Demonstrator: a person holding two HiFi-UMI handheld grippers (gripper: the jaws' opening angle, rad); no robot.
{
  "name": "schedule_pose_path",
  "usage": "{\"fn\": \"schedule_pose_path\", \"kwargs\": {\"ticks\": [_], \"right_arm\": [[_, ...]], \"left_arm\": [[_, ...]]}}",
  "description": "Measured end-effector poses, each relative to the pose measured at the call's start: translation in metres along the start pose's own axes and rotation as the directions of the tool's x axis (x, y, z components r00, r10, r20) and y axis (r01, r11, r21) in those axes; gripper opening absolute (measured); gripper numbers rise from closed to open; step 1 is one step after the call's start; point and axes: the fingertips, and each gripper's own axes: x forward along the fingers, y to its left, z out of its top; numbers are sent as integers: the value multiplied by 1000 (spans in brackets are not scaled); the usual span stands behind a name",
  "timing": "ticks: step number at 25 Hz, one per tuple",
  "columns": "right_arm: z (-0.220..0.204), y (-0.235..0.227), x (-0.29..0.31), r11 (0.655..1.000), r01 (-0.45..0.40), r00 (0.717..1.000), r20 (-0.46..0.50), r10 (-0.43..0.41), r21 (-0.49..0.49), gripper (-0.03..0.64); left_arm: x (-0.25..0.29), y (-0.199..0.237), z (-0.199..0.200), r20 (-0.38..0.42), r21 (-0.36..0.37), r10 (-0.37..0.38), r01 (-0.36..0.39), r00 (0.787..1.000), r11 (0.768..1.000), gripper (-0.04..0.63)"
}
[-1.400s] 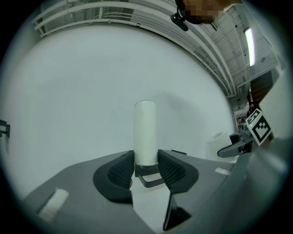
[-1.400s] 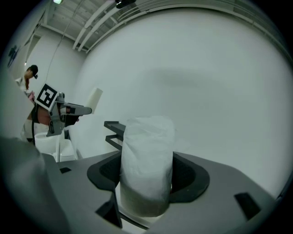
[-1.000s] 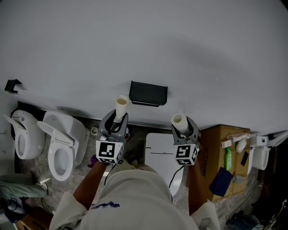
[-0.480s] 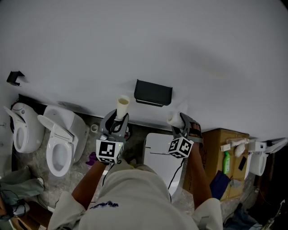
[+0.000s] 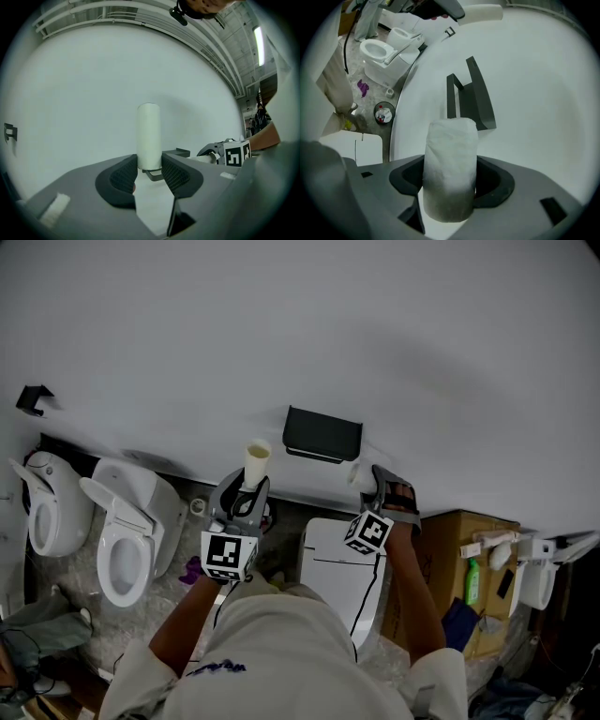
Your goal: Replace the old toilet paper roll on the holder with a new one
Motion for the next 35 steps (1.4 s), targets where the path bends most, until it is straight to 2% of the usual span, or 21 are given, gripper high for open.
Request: {"fn": "schedule_pose_path", "kwargs": {"ticks": [5, 22, 26, 29, 35], "right_arm": [[4, -1, 13, 998, 17, 1000, -18, -18, -54, 290], [27, 4, 35, 997, 5, 1000, -8, -6, -71, 290], [31, -4, 38, 993, 48, 999, -14, -50, -110, 290], [37, -1, 37, 994, 37, 999, -1, -38, -107, 290], [41, -4, 37, 990, 66, 997, -16, -69, -125, 290]], "left_arm": [[-2, 0, -1, -8, 2, -1, 1, 1000, 1000, 160], [-6, -2, -10, -27, -7, 3, -3, 1000, 1000, 160], [-6, 2, -12, -31, -8, 11, -12, 999, 1000, 160], [-7, 3, -11, -30, -8, 16, -16, 999, 1000, 160], [-8, 2, -13, -37, -14, 16, -16, 999, 1000, 160]]}}
